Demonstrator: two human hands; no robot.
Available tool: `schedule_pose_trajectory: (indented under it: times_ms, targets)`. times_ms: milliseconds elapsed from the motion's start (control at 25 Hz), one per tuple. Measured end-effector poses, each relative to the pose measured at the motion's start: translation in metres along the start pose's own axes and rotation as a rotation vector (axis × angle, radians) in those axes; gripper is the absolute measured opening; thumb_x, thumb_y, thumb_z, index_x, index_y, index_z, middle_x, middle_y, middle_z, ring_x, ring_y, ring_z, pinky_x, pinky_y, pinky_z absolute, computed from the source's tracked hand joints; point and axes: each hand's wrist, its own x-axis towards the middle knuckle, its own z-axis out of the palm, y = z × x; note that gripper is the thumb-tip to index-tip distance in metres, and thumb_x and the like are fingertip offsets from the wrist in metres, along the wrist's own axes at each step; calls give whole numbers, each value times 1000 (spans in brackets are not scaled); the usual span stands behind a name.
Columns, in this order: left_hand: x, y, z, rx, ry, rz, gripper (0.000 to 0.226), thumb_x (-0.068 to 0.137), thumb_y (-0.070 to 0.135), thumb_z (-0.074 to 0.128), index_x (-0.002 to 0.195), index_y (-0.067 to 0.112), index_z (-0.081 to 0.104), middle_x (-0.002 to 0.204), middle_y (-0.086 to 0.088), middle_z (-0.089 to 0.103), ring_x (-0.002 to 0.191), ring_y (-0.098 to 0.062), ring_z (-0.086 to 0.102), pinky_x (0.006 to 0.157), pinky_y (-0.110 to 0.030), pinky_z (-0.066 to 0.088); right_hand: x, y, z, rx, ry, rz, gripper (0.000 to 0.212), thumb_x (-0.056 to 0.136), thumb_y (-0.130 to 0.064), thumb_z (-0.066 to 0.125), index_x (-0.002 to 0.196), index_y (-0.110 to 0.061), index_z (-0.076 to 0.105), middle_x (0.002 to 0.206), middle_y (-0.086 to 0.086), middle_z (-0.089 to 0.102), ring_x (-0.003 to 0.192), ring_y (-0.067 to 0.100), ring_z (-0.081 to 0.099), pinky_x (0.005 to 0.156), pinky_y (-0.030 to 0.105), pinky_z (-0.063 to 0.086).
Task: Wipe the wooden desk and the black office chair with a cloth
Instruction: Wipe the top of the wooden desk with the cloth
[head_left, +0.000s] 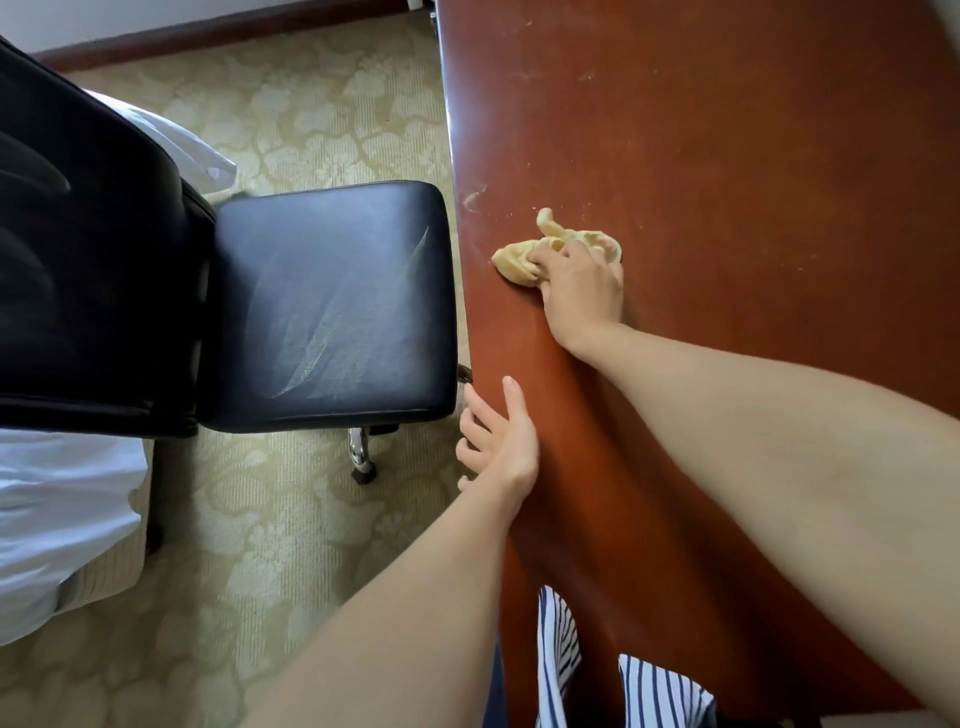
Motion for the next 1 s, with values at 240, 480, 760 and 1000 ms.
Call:
schedule_pose_trajectory:
  times_ms: [240,480,760,1000]
  targets:
    - [0,1,-5,3,-94,13,63,93,65,14,149,39,6,156,11,15,141,-20,14,114,-45,6,-50,12,0,25,-47,-256,26,94,-20,52,114,-27,66,108,3,56,104,26,50,94,38,30]
    - [0,-1,-20,-50,-224,96,65,93,65,13,150,35,0,159,6,4,143,-24,8,115,-43,7,-122,12,1,48,-68,-256,30,90,-16,56,115,-28,67,104,3,59,102,25,51,90,36,30]
    - [4,-23,-41,-459,-501,169,66,93,66,19,147,28,31,152,0,33,137,-21,35,113,-42,29,-212,-10,15,92,-47,-131,35,88,-16,57,120,-28,63,106,-1,56,105,21,48,93,33,29]
    - [-4,-49,-57,-422,-606,233,64,95,64,16,116,24,61,106,0,72,95,-13,69,82,-32,54,-302,-12,12,153,1,-253,29,63,-8,76,91,-18,76,71,1,57,70,21,58,69,36,48]
